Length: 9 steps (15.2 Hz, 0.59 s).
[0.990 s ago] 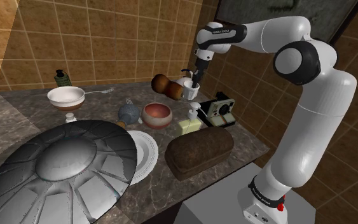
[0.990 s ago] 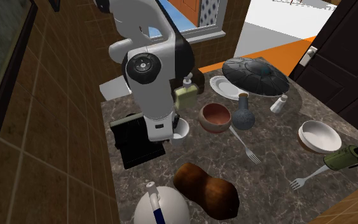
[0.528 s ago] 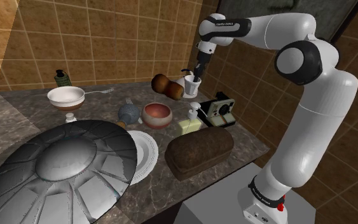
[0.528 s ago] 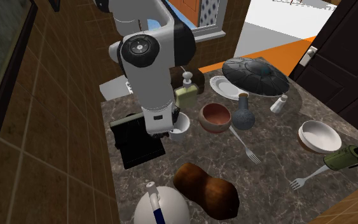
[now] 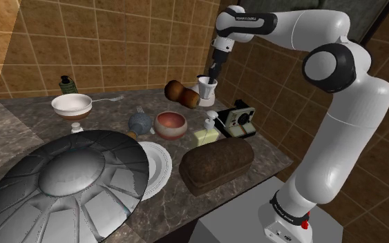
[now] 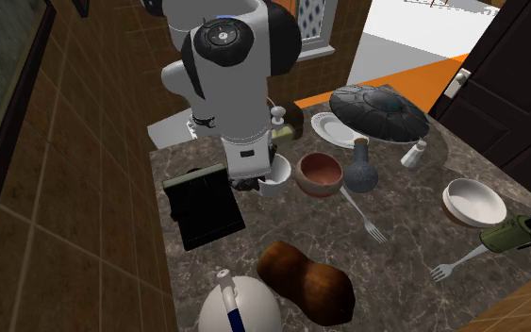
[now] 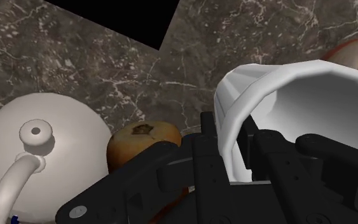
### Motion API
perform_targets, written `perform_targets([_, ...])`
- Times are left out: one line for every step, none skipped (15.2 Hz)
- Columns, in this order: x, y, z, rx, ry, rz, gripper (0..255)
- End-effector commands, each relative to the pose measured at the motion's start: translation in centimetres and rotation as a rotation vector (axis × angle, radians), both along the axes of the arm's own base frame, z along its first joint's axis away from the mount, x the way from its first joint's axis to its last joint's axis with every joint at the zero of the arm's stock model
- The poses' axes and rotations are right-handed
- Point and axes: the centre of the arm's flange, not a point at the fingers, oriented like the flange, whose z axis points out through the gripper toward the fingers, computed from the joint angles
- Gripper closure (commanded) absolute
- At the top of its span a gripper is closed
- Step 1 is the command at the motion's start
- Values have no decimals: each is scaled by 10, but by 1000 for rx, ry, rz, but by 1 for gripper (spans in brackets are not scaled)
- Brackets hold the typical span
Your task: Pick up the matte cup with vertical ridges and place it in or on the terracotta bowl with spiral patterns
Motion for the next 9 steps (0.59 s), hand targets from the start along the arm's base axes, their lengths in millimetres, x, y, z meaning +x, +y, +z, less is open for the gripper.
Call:
perform_targets([0,25,5,0,0,0,255])
perform_targets([1,38,7,0,0,0,255])
perform_targets([1,51,9,0,0,0,255])
perform_targets([2,64,11,0,0,0,255])
perform_targets([2,78,13,0,0,0,255])
perform_targets([2,91,14,0,0,0,255])
perform_targets([3,104,16,0,0,0,255])
perform_targets([3,117,18,0,0,0,255])
perform_targets([4,130,20,0,0,0,255])
